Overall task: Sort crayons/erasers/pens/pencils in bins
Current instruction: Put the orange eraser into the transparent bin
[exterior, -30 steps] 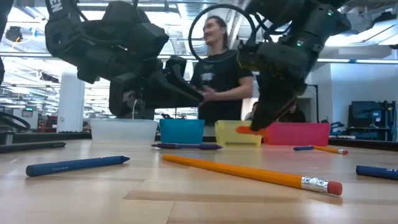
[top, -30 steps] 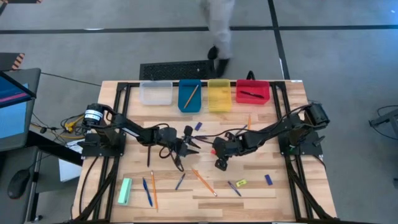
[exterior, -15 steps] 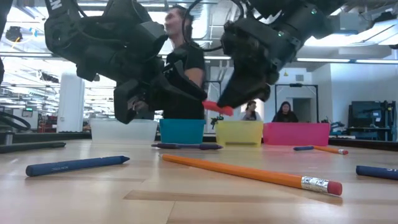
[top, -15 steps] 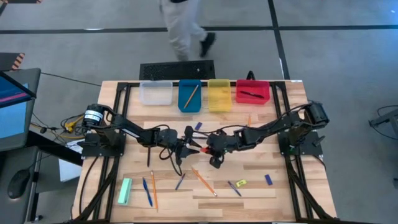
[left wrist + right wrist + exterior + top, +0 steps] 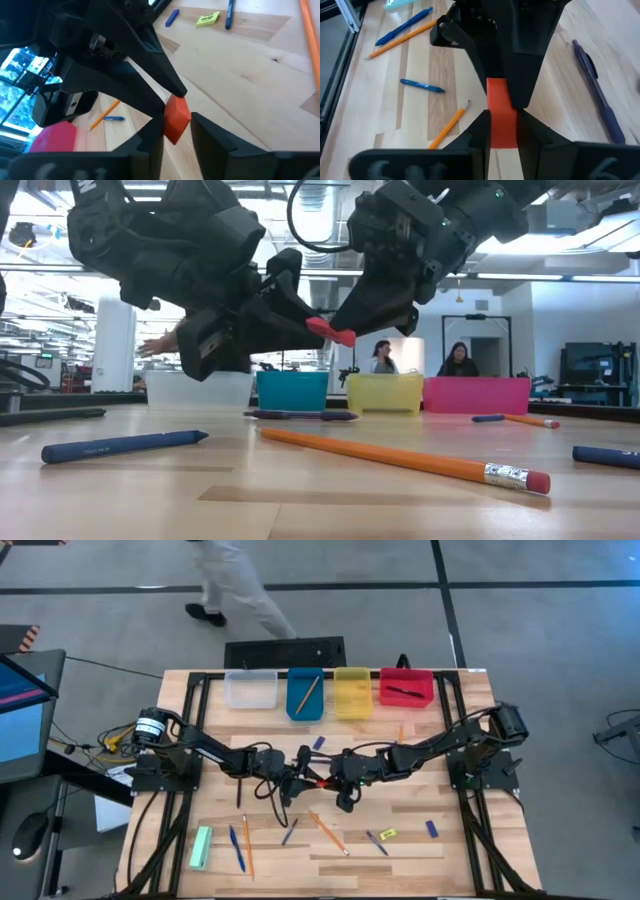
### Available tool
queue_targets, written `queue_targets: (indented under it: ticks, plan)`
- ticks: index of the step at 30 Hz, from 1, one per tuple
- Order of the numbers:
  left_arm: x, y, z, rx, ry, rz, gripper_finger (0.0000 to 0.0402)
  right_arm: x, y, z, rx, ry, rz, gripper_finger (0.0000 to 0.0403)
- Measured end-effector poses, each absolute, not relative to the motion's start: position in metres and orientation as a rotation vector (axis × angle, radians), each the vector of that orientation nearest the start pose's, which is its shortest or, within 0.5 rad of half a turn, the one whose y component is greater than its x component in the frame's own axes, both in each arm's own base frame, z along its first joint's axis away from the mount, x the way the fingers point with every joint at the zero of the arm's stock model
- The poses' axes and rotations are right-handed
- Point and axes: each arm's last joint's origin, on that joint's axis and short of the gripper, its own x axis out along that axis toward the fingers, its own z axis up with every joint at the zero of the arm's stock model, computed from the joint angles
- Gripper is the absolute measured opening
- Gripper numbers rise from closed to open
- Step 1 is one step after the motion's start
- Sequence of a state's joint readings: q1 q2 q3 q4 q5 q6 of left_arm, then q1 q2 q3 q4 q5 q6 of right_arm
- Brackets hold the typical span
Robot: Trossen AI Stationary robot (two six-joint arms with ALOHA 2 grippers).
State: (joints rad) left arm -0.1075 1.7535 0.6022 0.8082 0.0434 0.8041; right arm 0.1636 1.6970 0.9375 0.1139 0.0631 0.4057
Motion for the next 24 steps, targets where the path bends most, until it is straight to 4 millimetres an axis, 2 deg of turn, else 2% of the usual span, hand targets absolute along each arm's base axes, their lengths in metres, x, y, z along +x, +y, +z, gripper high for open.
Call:
queue_targets:
  ticks: [6, 10, 18, 21, 24]
  plan:
    - [0.313, -0.036, 0.132, 0.823, 0.263, -0.284, 0.0013, 0.345, 0.056, 0.182, 0.301, 0.656, -0.021, 0.0083]
    - [0.313, -0.036, 0.133, 0.853, 0.257, -0.285, 0.0013, 0.345, 0.055, 0.182, 0.276, 0.657, -0.014, 0.0109]
    - [0.313, -0.035, 0.133, 0.870, 0.280, -0.235, 0.0007, 0.339, 0.056, 0.181, 0.240, 0.713, -0.018, 0.0238]
    - [0.313, -0.034, 0.135, 0.883, 0.293, -0.199, 0.0006, 0.330, 0.054, 0.193, 0.221, 0.735, -0.034, 0.0252]
    - [0.311, -0.031, 0.141, 0.936, 0.327, -0.149, 0.0006, 0.314, 0.054, 0.206, 0.152, 0.772, -0.081, 0.0244]
